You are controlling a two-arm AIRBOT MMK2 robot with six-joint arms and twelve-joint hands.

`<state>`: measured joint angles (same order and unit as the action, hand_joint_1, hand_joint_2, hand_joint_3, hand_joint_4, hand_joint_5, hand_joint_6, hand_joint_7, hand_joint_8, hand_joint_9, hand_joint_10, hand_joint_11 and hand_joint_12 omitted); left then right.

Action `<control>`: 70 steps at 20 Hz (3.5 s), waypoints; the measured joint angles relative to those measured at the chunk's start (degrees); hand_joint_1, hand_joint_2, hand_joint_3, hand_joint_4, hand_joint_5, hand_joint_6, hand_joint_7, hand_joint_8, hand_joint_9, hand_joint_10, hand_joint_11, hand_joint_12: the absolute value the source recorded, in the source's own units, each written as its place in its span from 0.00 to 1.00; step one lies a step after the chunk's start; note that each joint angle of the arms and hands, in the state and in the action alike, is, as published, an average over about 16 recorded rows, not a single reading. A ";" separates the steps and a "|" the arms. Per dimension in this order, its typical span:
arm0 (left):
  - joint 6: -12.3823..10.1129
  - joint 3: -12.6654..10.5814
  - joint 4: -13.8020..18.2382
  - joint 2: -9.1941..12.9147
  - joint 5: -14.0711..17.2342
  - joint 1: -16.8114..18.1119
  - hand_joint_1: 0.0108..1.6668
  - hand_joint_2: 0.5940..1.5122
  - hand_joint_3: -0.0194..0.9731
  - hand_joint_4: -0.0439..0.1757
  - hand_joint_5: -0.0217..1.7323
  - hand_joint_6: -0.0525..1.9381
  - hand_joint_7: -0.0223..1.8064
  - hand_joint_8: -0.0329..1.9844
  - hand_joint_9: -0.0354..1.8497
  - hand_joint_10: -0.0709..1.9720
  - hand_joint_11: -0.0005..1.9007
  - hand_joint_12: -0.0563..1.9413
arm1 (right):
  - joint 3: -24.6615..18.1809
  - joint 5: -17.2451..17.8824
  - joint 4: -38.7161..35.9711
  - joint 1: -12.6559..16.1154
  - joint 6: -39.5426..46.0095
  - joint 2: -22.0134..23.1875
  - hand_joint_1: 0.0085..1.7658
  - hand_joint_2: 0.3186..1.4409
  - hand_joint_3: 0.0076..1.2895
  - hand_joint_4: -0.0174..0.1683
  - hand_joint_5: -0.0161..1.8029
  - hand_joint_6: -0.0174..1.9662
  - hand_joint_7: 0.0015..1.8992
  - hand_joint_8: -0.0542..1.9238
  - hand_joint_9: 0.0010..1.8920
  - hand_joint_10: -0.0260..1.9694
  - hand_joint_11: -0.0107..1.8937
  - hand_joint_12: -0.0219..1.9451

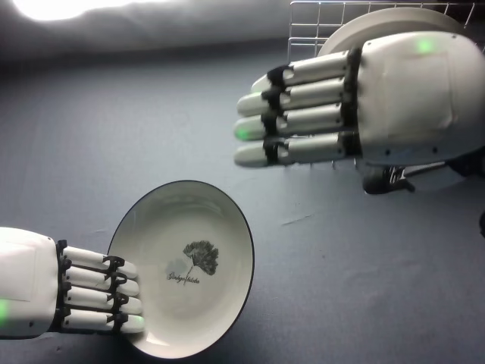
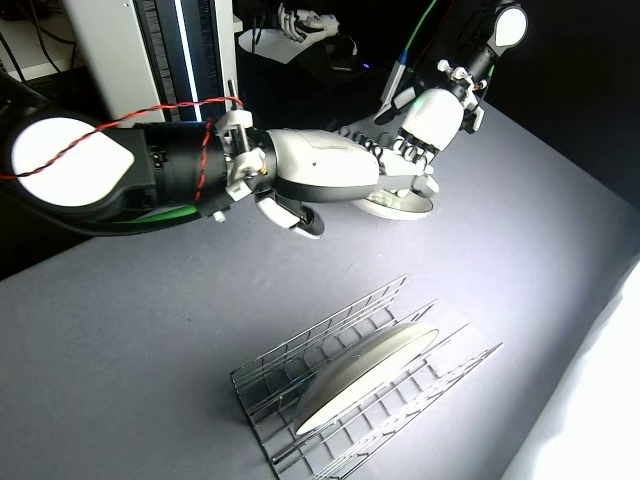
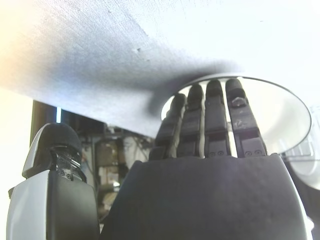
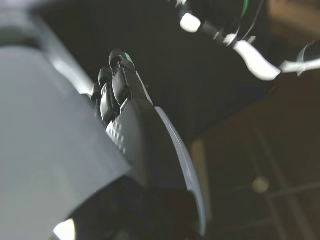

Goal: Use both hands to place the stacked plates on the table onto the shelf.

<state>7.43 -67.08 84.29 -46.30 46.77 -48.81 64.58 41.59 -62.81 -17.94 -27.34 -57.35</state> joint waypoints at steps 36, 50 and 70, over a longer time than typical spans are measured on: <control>0.05 -0.01 -0.14 -0.03 0.02 -0.05 0.01 0.52 0.03 0.15 0.03 0.01 0.05 0.01 0.06 0.03 0.02 0.10 | 8.09 -9.41 -2.39 -5.48 -4.59 -24.22 0.68 0.54 0.01 0.13 0.05 0.03 0.02 0.03 0.03 0.02 0.01 0.35; 0.05 -0.02 -0.36 -0.02 0.06 -0.05 0.01 0.52 0.03 0.15 0.03 0.01 0.06 0.01 0.07 0.03 0.02 0.10 | 8.27 -10.72 1.08 -6.87 -8.57 -25.82 0.69 0.63 0.01 0.12 0.30 0.03 0.28 0.03 0.27 0.04 0.06 0.62; -0.09 1.78 -4.02 5.64 1.10 13.51 0.01 0.52 0.03 0.20 0.09 0.03 0.09 0.02 0.08 0.04 0.03 0.11 | 2.98 -8.64 13.59 -3.43 -13.82 -20.23 0.74 0.60 0.01 0.09 0.49 0.37 0.52 0.39 0.46 0.62 0.30 0.73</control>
<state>7.35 -65.29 80.27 -40.66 47.87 -35.30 67.56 32.95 -49.22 -21.37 -41.16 -77.59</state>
